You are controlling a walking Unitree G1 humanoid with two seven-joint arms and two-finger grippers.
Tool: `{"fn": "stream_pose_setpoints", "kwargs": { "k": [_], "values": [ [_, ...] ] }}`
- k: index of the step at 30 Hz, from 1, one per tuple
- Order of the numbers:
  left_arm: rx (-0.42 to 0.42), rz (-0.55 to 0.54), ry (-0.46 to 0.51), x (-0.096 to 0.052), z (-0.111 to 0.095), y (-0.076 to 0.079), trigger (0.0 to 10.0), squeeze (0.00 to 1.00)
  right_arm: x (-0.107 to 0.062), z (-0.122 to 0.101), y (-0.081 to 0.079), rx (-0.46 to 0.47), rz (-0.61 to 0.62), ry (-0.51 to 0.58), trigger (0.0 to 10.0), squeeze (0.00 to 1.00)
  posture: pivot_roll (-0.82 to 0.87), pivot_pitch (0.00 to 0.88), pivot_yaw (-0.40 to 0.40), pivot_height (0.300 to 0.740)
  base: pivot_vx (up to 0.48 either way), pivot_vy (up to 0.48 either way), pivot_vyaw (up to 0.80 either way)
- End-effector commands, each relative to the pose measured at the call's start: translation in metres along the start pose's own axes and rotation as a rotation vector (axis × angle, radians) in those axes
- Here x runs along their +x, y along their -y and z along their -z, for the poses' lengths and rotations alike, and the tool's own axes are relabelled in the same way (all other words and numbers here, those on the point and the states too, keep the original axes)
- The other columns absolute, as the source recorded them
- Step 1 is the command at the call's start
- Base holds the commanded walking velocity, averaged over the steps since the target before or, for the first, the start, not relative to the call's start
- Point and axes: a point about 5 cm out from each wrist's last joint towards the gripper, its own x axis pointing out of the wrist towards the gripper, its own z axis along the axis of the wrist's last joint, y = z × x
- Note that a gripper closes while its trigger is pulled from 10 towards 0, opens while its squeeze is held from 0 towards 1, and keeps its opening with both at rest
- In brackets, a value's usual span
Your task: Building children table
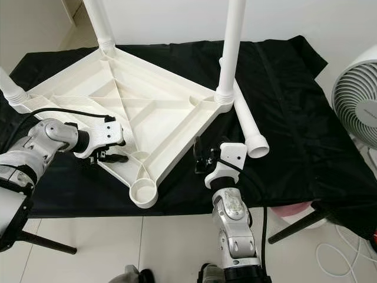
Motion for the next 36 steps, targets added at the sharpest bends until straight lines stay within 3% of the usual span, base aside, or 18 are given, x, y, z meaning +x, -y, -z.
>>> {"fn": "stream_pose_setpoints", "kwargs": {
  "k": [1, 9, 14, 18, 19, 20, 26, 27, 28, 29, 30, 32, 34, 36],
  "values": [
    [-0.103, 0.123, -0.03, 0.008, 0.023, 0.018, 0.0, 0.0, -0.001, 0.001, -0.003, 0.007, 0.0, -0.009, 10.0, 0.0, -0.14, 0.156, 0.11, 0.74, 0.0, 0.0, 0.0],
    [-0.11, 0.125, -0.03, 0.008, 0.027, 0.021, 0.0, 0.0, -0.001, -0.001, -0.003, 0.01, 0.0, -0.012, 10.0, 0.0, -0.13, 0.171, 0.106, 0.74, 0.0, 0.0, 0.0],
    [-0.134, 0.063, 0.019, 0.009, 0.025, 0.018, 0.0, 0.0, -0.001, 0.0, -0.002, 0.01, 0.0, -0.016, 10.0, 0.0, -0.13, 0.179, 0.108, 0.74, 0.0, 0.0, 0.0],
    [-0.176, -0.124, 0.117, 0.012, 0.016, 0.006, 0.0, 0.0, 0.0, -0.001, -0.002, 0.009, 0.007, -0.015, 10.0, 0.0, -0.13, 0.18, 0.108, 0.74, 0.0, 0.0, 0.0],
    [-0.176, -0.124, 0.117, 0.012, 0.016, 0.006, 0.0, 0.0, 0.0, -0.001, -0.002, 0.009, 0.007, -0.015, 10.0, 0.0, -0.13, 0.18, 0.108, 0.74, 0.0, 0.0, 0.0],
    [-0.197, -0.251, 0.139, 0.013, 0.014, -0.001, 0.0, 0.0, 0.0, -0.001, -0.002, 0.009, 0.009, -0.014, 10.0, 0.0, -0.13, 0.181, 0.104, 0.74, 0.0, 0.0, 0.0],
    [-0.221, -0.372, 0.169, 0.012, 0.011, -0.008, 0.0, 0.0, 0.0, -0.002, -0.002, 0.01, 0.01, -0.013, 10.0, 0.0, -0.13, 0.18, 0.101, 0.74, 0.0, 0.0, 0.0],
    [-0.245, -0.492, 0.179, 0.011, 0.009, -0.015, 0.0, 0.0, 0.001, -0.002, -0.002, 0.01, 0.009, -0.013, 10.0, 0.0, -0.13, 0.184, 0.1, 0.74, 0.0, 0.0, 0.0],
    [-0.245, -0.492, 0.179, 0.011, 0.009, -0.015, 0.0, 0.0, 0.001, -0.002, -0.002, 0.01, 0.009, -0.013, 10.0, 0.0, -0.13, 0.184, 0.1, 0.74, 0.0, 0.0, 0.0],
    [-0.286, -0.595, 0.195, 0.009, 0.008, -0.021, 0.0, 0.0, 0.002, -0.002, -0.002, 0.012, 0.009, -0.013, 10.0, 0.0, -0.13, 0.183, 0.094, 0.74, 0.0, 0.0, 0.0],
    [-0.286, -0.595, 0.195, 0.009, 0.008, -0.021, 0.0, 0.0, 0.002, -0.002, -0.002, 0.012, 0.009, -0.013, 10.0, 0.0, -0.13, 0.183, 0.094, 0.74, 0.0, 0.0, 0.0],
    [-0.345, -0.8, 0.206, 0.002, 0.006, -0.031, 0.0, 0.0, 0.003, -0.003, -0.004, 0.015, 0.005, -0.011, 10.0, 0.0, -0.12, 0.183, 0.09, 0.74, 0.0, 0.0, 0.0],
    [-0.361, -0.843, 0.211, 0.0, 0.006, -0.034, 0.0, 0.0, 0.004, -0.003, -0.005, 0.015, 0.003, -0.011, 10.0, 0.0, -0.12, 0.183, 0.09, 0.74, 0.0, 0.0, 0.0],
    [-0.427, -0.987, 0.23, -0.009, 0.007, -0.04, 0.0, 0.0, 0.004, -0.004, -0.005, 0.016, 0.004, -0.008, 10.0, 0.0, -0.13, 0.183, 0.092, 0.74, 0.0, 0.0, 0.0]
  ]
}}
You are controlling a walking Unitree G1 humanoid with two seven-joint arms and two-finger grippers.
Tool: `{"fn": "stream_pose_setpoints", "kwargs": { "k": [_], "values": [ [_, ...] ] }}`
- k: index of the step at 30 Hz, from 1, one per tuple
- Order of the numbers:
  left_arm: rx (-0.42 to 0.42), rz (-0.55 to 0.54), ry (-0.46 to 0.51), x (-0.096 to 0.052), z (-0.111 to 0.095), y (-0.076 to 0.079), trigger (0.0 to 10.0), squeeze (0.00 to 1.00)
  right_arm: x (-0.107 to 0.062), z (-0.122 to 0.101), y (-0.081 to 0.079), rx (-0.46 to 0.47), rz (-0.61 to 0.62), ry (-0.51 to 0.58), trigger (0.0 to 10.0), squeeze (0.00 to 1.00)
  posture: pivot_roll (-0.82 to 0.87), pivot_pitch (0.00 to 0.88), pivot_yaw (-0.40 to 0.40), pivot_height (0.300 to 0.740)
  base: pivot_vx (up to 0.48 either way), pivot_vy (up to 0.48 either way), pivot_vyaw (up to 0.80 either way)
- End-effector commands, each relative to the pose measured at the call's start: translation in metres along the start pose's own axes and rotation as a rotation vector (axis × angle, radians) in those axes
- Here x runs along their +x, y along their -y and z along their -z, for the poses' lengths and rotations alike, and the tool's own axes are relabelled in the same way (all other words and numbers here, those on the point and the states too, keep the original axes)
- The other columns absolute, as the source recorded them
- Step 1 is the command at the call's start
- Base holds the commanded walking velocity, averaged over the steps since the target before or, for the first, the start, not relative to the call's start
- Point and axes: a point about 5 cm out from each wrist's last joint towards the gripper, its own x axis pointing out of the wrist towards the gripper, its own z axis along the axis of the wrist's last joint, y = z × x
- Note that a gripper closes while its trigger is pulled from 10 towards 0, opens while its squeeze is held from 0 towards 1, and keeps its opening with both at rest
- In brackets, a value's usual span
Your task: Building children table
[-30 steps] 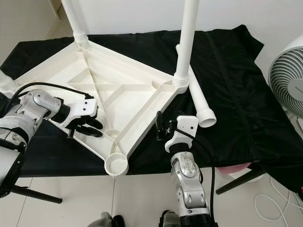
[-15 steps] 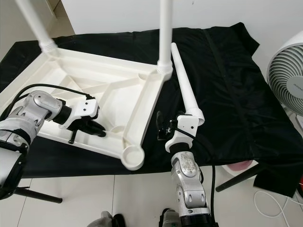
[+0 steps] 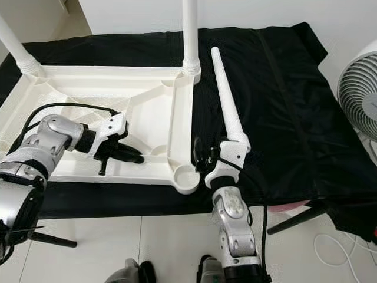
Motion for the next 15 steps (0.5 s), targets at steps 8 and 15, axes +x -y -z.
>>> {"fn": "stream_pose_setpoints", "kwargs": {
  "k": [8, 15],
  "values": [
    [-0.157, -1.211, 0.098, -0.052, 0.009, -0.044, 0.0, 0.0, -0.001, -0.001, -0.003, 0.019, 0.011, 0.001, 10.0, 0.0, -0.13, 0.183, 0.097, 0.74, 0.0, 0.0, 0.0],
    [-0.169, -1.327, 0.158, -0.068, 0.003, -0.041, 0.0, 0.0, 0.0, 0.0, -0.004, 0.023, 0.006, -0.003, 10.0, 0.0, -0.12, 0.183, 0.083, 0.74, 0.0, 0.0, 0.0]
  ]
}}
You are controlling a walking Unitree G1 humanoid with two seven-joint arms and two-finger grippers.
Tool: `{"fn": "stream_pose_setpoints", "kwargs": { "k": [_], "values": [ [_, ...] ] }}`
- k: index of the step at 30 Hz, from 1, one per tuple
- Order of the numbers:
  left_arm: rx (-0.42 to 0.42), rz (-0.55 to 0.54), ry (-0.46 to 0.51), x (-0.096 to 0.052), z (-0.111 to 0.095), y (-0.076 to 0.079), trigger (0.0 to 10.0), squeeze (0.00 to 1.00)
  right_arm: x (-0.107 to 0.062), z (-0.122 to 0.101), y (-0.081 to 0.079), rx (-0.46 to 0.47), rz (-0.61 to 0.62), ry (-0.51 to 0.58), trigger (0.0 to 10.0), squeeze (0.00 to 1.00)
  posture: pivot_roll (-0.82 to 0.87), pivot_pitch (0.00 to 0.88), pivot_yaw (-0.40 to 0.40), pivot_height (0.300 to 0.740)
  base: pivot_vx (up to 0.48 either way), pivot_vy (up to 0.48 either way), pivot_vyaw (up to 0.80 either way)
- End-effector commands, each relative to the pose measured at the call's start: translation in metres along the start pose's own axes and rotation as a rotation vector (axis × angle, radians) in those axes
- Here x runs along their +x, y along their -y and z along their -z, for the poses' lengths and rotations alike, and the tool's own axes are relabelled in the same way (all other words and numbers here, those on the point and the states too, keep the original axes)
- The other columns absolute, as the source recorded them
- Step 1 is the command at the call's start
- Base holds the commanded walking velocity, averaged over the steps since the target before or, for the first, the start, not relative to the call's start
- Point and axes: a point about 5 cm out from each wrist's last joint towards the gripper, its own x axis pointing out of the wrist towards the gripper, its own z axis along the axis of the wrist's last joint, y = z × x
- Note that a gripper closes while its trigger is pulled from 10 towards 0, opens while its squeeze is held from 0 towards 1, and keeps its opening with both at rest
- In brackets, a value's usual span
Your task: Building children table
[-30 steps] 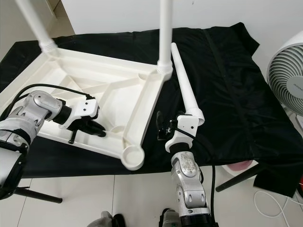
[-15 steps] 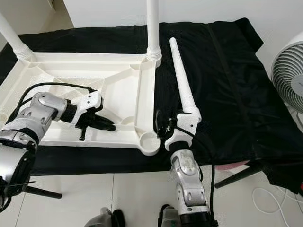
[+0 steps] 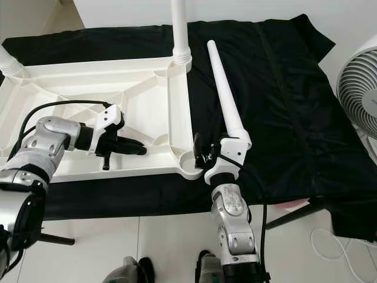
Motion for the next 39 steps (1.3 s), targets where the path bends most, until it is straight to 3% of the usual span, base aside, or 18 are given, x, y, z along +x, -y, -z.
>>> {"fn": "stream_pose_setpoints", "kwargs": {
  "k": [1, 3, 4, 5, 6, 8, 9, 10, 14, 16, 20, 21, 25, 34, 35, 36, 39],
  "values": [
    [-0.132, -1.184, 0.117, -0.042, 0.0, -0.045, 3.8, 0.0, -0.002, 0.008, -0.003, 0.016, -0.005, -0.036, 10.0, 0.0, -0.11, 0.18, 0.076, 0.74, 0.0, 0.0, 0.0],
    [-0.132, -1.184, 0.117, -0.042, 0.0, -0.045, 3.8, 0.0, -0.002, 0.008, -0.003, 0.016, -0.005, -0.036, 10.0, 0.0, -0.11, 0.18, 0.076, 0.74, 0.0, 0.0, 0.0],
    [-0.126, -1.106, 0.148, -0.031, -0.003, -0.039, 10.0, 0.6, -0.001, 0.008, -0.005, 0.017, -0.015, -0.036, 10.0, 0.0, -0.11, 0.18, 0.072, 0.74, 0.0, 0.0, 0.0],
    [-0.126, -1.106, 0.148, -0.031, -0.003, -0.039, 10.0, 0.6, -0.001, 0.008, -0.005, 0.017, -0.015, -0.036, 10.0, 0.0, -0.11, 0.18, 0.072, 0.74, 0.0, 0.0, 0.0],
    [-0.12, -1.017, 0.181, -0.02, -0.006, -0.033, 10.0, 1.0, 0.001, 0.008, -0.006, 0.018, -0.024, -0.036, 10.0, 0.0, -0.1, 0.178, 0.068, 0.74, 0.0, 0.0, 0.0],
    [-0.084, -0.922, 0.204, -0.01, -0.014, -0.026, 10.0, 1.0, 0.002, 0.008, -0.007, 0.017, -0.035, -0.036, 10.0, 0.0, -0.1, 0.173, 0.062, 0.74, 0.0, 0.0, 0.0],
    [-0.06, -0.903, 0.21, -0.009, -0.017, -0.025, 10.0, 0.46, 0.003, 0.008, -0.007, 0.016, -0.037, -0.037, 10.0, 0.0, -0.1, 0.172, 0.062, 0.74, 0.0, 0.0, 0.0],
    [-0.033, -0.883, 0.215, -0.009, -0.022, -0.023, 10.0, 0.0, 0.004, 0.008, -0.006, 0.015, -0.039, -0.037, 10.0, 0.0, -0.09, 0.171, 0.062, 0.74, 0.0, 0.0, 0.0],
    [-0.006, -0.868, 0.226, -0.01, -0.028, -0.022, 10.0, 0.0, 0.004, 0.009, -0.006, 0.015, -0.04, -0.037, 10.0, 0.0, -0.09, 0.168, 0.06, 0.74, 0.0, 0.0, 0.0],
    [0.056, -0.845, 0.23, -0.018, -0.037, -0.018, 10.0, 0.0, 0.005, 0.009, -0.006, 0.014, -0.041, -0.036, 10.0, 0.0, -0.09, 0.162, 0.063, 0.74, 0.0, 0.0, 0.0],
    [0.084, -0.814, 0.222, -0.028, -0.039, -0.013, 10.0, 0.0, 0.005, 0.009, -0.005, 0.012, -0.04, -0.035, 10.0, 0.0, -0.09, 0.156, 0.065, 0.74, 0.0, 0.0, 0.0],
    [0.076, -0.815, 0.246, -0.039, -0.038, -0.006, 10.0, 0.0, 0.007, 0.009, -0.004, 0.01, -0.036, -0.031, 10.0, 0.0, -0.09, 0.149, 0.066, 0.74, 0.0, 0.0, 0.0],
    [0.041, -0.824, 0.268, -0.05, -0.03, 0.005, 10.0, 0.0, 0.012, 0.007, 0.002, -0.011, -0.021, -0.012, 10.0, 0.0, -0.08, 0.135, 0.066, 0.74, 0.0, 0.0, 0.0],
    [-0.053, -0.808, 0.286, -0.051, -0.01, 0.02, 10.0, 0.0, 0.029, -0.005, 0.023, -0.019, 0.031, 0.035, 10.0, 0.0, -0.07, 0.108, 0.063, 0.74, 0.0, 0.0, 0.0],
    [-0.091, -0.802, 0.275, -0.048, 0.001, 0.027, 10.0, 0.0, 0.033, -0.011, 0.031, -0.018, 0.051, 0.054, 10.0, 0.15, -0.07, 0.108, 0.063, 0.74, 0.0, 0.0, 0.0],
    [-0.109, -0.801, 0.282, -0.047, 0.004, 0.029, 10.0, 0.0, 0.033, -0.013, 0.033, -0.008, 0.046, 0.069, 10.0, 1.0, -0.07, 0.101, 0.065, 0.74, 0.0, 0.0, 0.0],
    [-0.119, -0.801, 0.287, -0.047, 0.006, 0.031, 10.0, 0.0, 0.033, -0.015, 0.034, -0.001, 0.041, 0.079, 10.0, 1.0, -0.07, 0.101, 0.065, 0.74, 0.0, 0.0, 0.0]
  ]
}}
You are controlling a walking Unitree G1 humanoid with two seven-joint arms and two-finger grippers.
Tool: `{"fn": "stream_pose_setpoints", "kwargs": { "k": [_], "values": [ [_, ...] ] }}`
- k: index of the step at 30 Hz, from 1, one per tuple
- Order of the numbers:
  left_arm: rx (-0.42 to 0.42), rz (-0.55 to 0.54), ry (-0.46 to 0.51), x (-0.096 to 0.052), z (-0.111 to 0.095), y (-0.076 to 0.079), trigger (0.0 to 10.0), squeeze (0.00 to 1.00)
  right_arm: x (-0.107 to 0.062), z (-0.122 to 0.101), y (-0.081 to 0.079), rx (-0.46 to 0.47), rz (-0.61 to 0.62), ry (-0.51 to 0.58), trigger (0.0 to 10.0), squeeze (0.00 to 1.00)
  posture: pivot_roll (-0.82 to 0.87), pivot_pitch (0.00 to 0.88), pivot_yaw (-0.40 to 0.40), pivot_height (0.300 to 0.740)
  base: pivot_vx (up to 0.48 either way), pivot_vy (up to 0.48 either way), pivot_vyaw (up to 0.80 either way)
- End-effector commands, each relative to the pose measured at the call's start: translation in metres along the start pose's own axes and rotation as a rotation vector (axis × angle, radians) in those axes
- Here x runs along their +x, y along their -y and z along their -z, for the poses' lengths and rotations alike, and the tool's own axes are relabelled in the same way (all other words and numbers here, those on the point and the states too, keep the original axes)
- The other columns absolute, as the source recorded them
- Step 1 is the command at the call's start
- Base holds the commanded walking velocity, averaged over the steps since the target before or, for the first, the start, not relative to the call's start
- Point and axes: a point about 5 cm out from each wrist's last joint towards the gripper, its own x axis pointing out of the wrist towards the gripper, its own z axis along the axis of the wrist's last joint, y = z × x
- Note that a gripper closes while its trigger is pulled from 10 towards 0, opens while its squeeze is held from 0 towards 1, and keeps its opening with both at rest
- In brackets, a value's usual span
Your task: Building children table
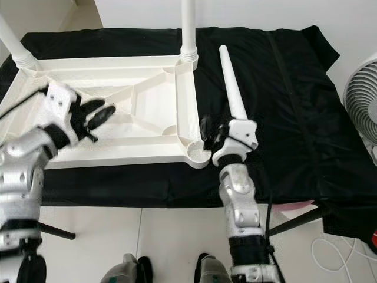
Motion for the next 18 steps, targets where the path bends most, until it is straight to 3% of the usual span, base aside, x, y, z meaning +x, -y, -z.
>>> {"fn": "stream_pose_setpoints", "kwargs": {
  "k": [1, 4, 5, 11, 14, 18],
  "values": [
    [0.003, 0.009, 0.01, -0.003, -0.004, -0.002, 10.0, 0.0, -0.002, 0.003, -0.002, 0.028, -0.012, -0.003, 10.0, 1.0, -0.07, 0.101, 0.065, 0.74, 0.0, 0.0, 0.0],
    [-0.048, -0.018, 0.007, -0.007, 0.004, 0.0, 10.0, 0.0, -0.005, 0.007, 0.001, -0.007, 0.01, -0.021, 10.0, 1.0, -0.07, 0.088, 0.065, 0.74, 0.0, 0.0, 0.0],
    [-0.079, -0.071, 0.005, -0.008, 0.012, 0.001, 10.0, 0.0, -0.01, 0.011, 0.003, -0.047, 0.014, -0.032, 10.0, 0.0, -0.08, 0.082, 0.065, 0.74, 0.0, 0.0, 0.0],
    [-0.119, -0.093, 0.008, -0.009, 0.017, 0.008, 10.0, 0.0, -0.013, 0.013, 0.002, -0.059, 0.008, -0.032, 10.0, 0.0, -0.08, 0.082, 0.065, 0.74, 0.0, 0.0, 0.0],
    [-0.157, -0.034, 0.007, -0.011, 0.026, 0.028, 10.0, 0.0, -0.013, 0.016, 0.004, -0.06, 0.017, -0.039, 10.0, 0.0, -0.08, 0.07, 0.06, 0.74, 0.0, 0.0, 0.0],
    [-0.171, -0.023, 0.002, -0.01, 0.029, 0.033, 10.0, 0.0, -0.012, 0.017, 0.003, -0.06, 0.015, -0.038, 10.0, 0.0, -0.08, 0.066, 0.06, 0.74, 0.0, 0.0, 0.0]
  ]
}}
